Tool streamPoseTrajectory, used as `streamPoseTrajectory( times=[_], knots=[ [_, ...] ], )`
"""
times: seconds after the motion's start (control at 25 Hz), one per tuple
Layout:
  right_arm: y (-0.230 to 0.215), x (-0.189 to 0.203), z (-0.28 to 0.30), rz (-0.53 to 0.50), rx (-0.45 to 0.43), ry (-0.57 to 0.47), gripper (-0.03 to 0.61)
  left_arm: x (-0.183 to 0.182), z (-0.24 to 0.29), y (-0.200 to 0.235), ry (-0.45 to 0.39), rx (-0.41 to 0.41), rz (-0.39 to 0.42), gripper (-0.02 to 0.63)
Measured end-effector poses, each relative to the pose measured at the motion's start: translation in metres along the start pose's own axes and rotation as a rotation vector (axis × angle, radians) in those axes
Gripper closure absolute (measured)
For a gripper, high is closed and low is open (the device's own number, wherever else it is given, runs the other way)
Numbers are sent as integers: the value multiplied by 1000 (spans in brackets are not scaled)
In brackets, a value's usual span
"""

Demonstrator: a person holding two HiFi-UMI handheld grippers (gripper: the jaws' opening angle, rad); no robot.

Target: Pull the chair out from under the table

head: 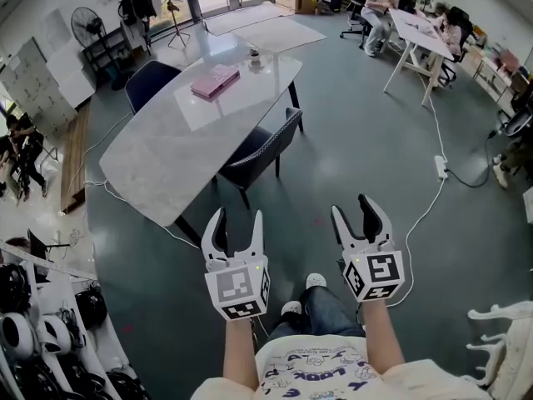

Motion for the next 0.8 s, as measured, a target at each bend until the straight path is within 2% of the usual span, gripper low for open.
streamPoseTrajectory(
  times=[0.4, 0.8],
  knots=[
    [-28, 4, 59, -4, -16, 28, 325, 6, 58, 5, 29, -24, 11, 344],
    [-78, -4, 168, -11, -100, 49, 325, 2, 160, 3, 63, -87, 39, 344]
  ],
)
Point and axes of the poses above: the fingertips, and each gripper's own axes: z forward along the fingers, y to its left, x out of its underside, the point moved 4 cm from there along -z, backward along the fingers, and after that the axes turned 8 degrees about z, right-handed, at the moved point
